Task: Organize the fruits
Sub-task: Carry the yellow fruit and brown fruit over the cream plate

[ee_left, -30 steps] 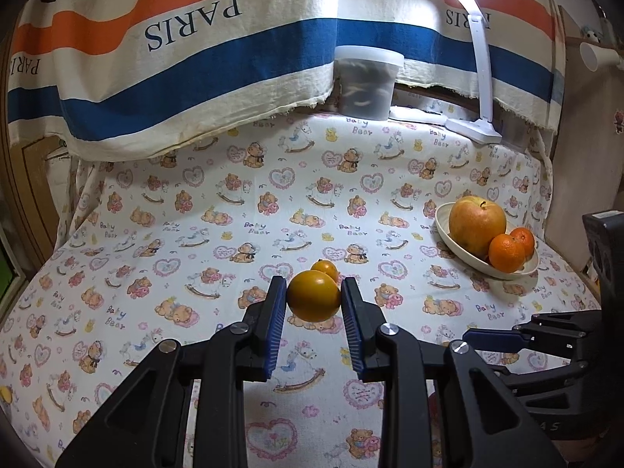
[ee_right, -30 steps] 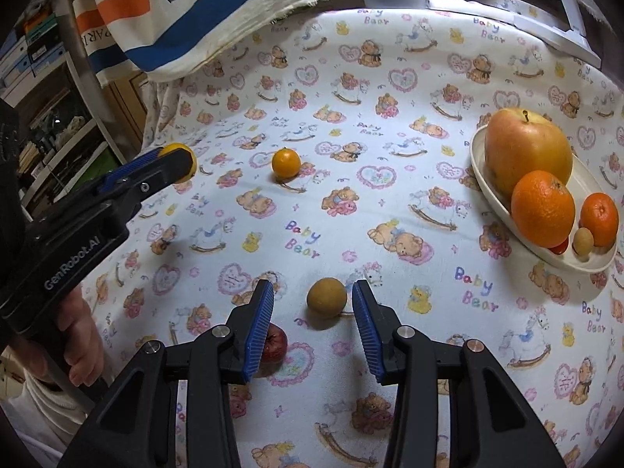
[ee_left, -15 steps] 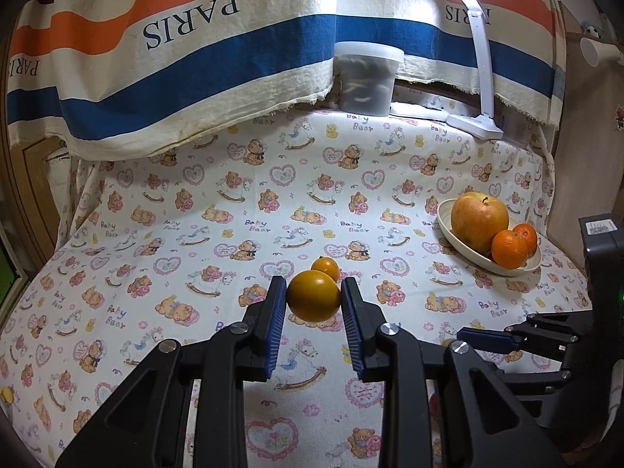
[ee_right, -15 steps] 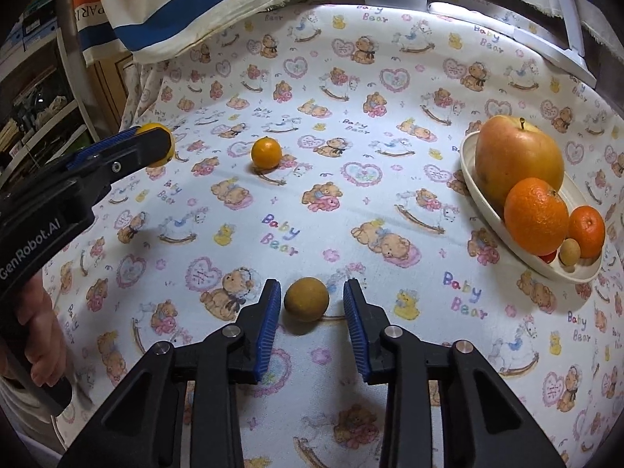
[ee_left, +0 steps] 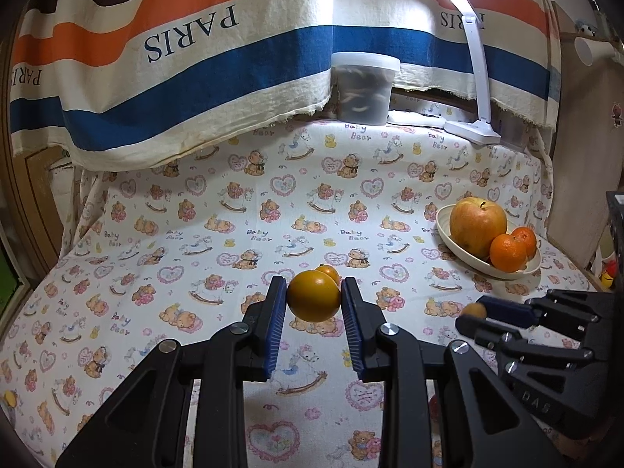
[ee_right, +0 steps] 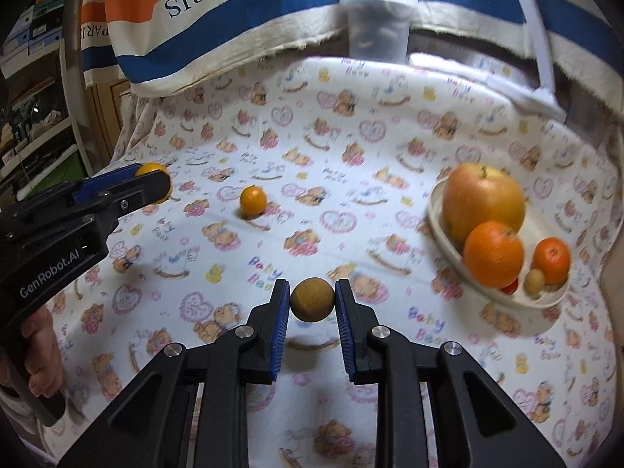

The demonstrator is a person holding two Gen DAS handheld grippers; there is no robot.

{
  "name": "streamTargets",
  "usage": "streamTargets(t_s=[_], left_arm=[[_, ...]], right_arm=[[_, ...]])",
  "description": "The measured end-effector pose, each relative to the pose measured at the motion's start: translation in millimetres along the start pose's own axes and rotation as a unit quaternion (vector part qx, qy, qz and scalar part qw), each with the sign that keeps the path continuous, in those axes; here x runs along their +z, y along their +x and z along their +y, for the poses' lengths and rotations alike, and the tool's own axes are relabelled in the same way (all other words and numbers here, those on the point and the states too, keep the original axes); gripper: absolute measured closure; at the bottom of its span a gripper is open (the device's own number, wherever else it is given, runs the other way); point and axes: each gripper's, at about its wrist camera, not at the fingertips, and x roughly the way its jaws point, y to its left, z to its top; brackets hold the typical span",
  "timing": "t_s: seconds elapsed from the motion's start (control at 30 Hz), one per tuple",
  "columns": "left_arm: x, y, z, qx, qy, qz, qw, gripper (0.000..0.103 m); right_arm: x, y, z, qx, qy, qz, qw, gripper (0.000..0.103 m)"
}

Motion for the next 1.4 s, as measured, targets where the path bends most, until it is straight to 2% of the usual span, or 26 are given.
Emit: streamTargets(t_s=[0.27, 0.43, 0.63, 0.77, 0.87, 1.03, 1.2, 1.3, 1.4], left_arm=[[1.4, -5.6, 1.8, -0.003, -0.005, -0.012, 0.9999, 0.075], [7.0, -7.7, 2.6, -0.011, -0.005, -0.016, 0.9998, 0.075], [25.9, -24.1, -6.1, -0.011, 0.012, -0.037, 0.9992, 0.075], [44.8, -36.8, -20.2, -0.012, 0.032, -0.058, 0.9977, 0.075], [58.5, -41.6, -33.3, -0.026, 0.043, -0.066, 0.9966, 0.075], [77.8, -23.0, -61.1, -0.075, 0.046, -0.039, 0.9954, 0.075], [91.4, 17.1, -91.0, -0.082, 0.046, -0.015, 0.9955, 0.075], [93.6, 40.2, -111.4, -0.091, 0.061, 0.012, 0.9939, 0.075], [93.0, 54.3, -128.6, -0.104, 0.071, 0.033, 0.9915, 0.075]], right_arm=[[10.8, -26.3, -21.1, 0.0, 0.039, -0.059, 0.998, 0.078], [17.4, -37.9, -35.9, 0.001, 0.062, -0.074, 0.995, 0.078], [27.5, -67.7, -62.9, -0.018, 0.092, -0.129, 0.987, 0.078], [36.3, -81.0, -86.0, -0.003, 0.126, -0.133, 0.983, 0.078], [40.8, -93.0, -99.3, -0.014, 0.132, -0.142, 0.981, 0.078], [45.5, -110.3, -118.3, -0.055, 0.118, -0.162, 0.978, 0.078], [48.0, -112.1, -147.1, -0.067, 0.137, -0.169, 0.974, 0.078], [44.2, -98.7, -164.4, -0.067, 0.143, -0.157, 0.975, 0.078], [37.9, -76.1, -182.2, -0.061, 0.16, -0.126, 0.977, 0.078]])
